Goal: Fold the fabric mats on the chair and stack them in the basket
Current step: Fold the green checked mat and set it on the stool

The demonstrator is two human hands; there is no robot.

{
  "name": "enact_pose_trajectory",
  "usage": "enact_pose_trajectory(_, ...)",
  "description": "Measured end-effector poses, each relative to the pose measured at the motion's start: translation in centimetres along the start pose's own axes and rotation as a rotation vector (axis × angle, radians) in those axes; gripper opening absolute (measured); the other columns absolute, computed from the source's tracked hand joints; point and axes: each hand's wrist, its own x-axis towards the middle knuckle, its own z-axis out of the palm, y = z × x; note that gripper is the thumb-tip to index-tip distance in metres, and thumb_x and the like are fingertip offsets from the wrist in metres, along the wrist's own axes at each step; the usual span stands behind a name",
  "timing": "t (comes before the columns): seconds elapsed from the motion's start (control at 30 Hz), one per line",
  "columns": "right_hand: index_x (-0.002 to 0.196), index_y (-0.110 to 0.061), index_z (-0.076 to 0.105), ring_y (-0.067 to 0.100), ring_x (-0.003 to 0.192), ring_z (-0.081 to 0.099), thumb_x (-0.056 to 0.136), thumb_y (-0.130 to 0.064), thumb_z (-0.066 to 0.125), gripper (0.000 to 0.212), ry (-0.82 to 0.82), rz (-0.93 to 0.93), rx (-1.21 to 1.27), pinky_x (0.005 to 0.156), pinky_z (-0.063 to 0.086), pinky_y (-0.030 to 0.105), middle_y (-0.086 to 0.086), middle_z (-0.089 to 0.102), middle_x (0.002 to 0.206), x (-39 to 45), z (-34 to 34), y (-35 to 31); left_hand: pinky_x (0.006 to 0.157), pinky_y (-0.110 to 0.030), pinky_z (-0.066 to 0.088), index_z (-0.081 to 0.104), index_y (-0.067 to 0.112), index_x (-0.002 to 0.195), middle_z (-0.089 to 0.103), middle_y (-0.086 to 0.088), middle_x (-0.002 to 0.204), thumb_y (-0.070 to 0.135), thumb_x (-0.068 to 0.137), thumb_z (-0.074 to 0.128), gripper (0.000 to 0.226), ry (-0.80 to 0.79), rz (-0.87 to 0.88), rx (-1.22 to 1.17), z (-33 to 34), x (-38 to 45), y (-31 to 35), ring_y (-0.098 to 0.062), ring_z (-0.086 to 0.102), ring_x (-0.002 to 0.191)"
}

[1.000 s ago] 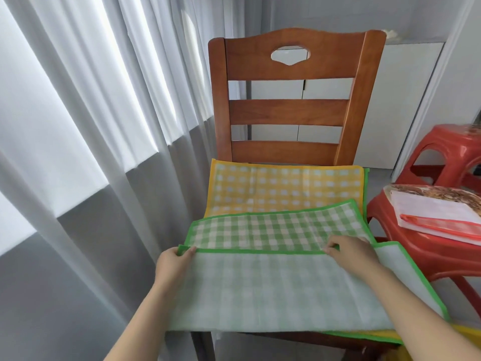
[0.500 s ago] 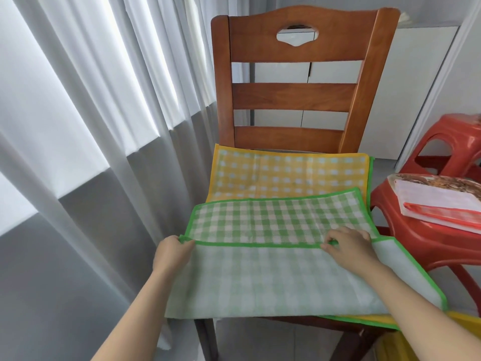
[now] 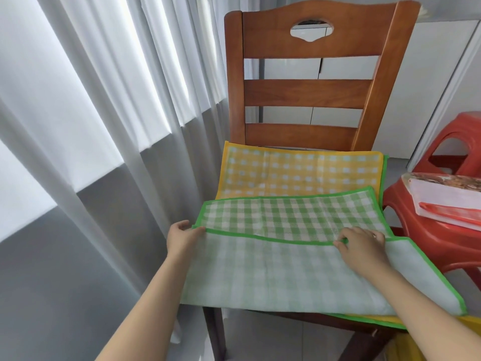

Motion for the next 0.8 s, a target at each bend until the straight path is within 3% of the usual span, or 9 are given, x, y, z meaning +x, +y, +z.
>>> enact_pose_trajectory(0.07,0.083,-0.032,0.047,0.014,0.096,0.052,0.091,-0.038,0.049,0.010,0.013,0.009,-0.003,0.096,0.021,0.033,-0.010,0.059,0.096,0.0,0.0,-0.1,0.086,-0.040,0.053,0.060,0.001,0.117,0.064,-0.015,0.111,0.015,0.074,0.079,0.049,-0.016,-0.141,-0.105,0.1,0.6,0.2,-0.029,0.064,0.090)
enact_pose_trajectory(0.13,0.085,-0.032,0.049,0.015,0.096,0.052,0.091,-0.037,0.049,0.008,0.025,0.022,-0.015,0.097,0.020,0.033,-0.009,0.059,0.097,0.0,0.1,-0.1,0.081,-0.039,0.054,0.067,0.000,0.103,0.069,-0.015,0.088,0.006,0.077,0.074,0.027,-0.087,-0.161,-0.189,0.4,0.7,0.6,-0.026,0.065,0.073)
enact_pose_trajectory(0.27,0.092,-0.026,0.058,0.017,0.101,0.052,0.092,-0.034,0.049,0.012,0.076,0.083,-0.059,0.100,0.017,0.035,-0.007,0.060,0.099,0.1,0.0,-0.3,0.083,-0.038,0.054,0.070,0.007,0.100,0.069,-0.006,0.081,-0.003,0.080,0.065,0.023,-0.148,0.053,-0.191,1.4,1.2,0.9,-0.024,0.064,0.076)
enact_pose_trajectory(0.37,0.090,-0.021,0.060,0.021,0.100,0.053,0.090,-0.029,0.052,0.012,0.149,0.112,-0.048,0.099,0.016,0.036,-0.003,0.062,0.096,0.4,0.1,-0.2,0.077,-0.033,0.054,0.071,0.014,0.087,0.069,-0.002,0.081,-0.001,0.082,0.066,0.017,-0.137,0.139,-0.236,2.2,1.9,1.6,-0.018,0.063,0.074)
enact_pose_trajectory(0.53,0.090,-0.017,0.060,0.023,0.097,0.053,0.090,-0.030,0.054,0.014,0.102,0.046,0.050,0.092,0.025,0.034,0.001,0.061,0.097,1.5,0.7,-0.4,0.082,-0.029,0.052,0.069,0.010,0.100,0.068,-0.002,0.088,0.000,0.082,0.067,0.021,-0.083,0.194,-0.266,3.6,4.2,1.8,-0.015,0.062,0.079)
enact_pose_trajectory(0.8,0.096,-0.020,0.061,0.021,0.104,0.052,0.091,-0.033,0.053,0.016,0.042,0.043,0.119,0.094,0.025,0.033,-0.002,0.058,0.106,1.9,1.4,-0.6,0.092,-0.033,0.049,0.066,0.013,0.115,0.068,-0.006,0.108,0.004,0.083,0.066,0.034,-0.028,0.225,-0.006,3.8,5.7,-0.5,-0.018,0.062,0.092)
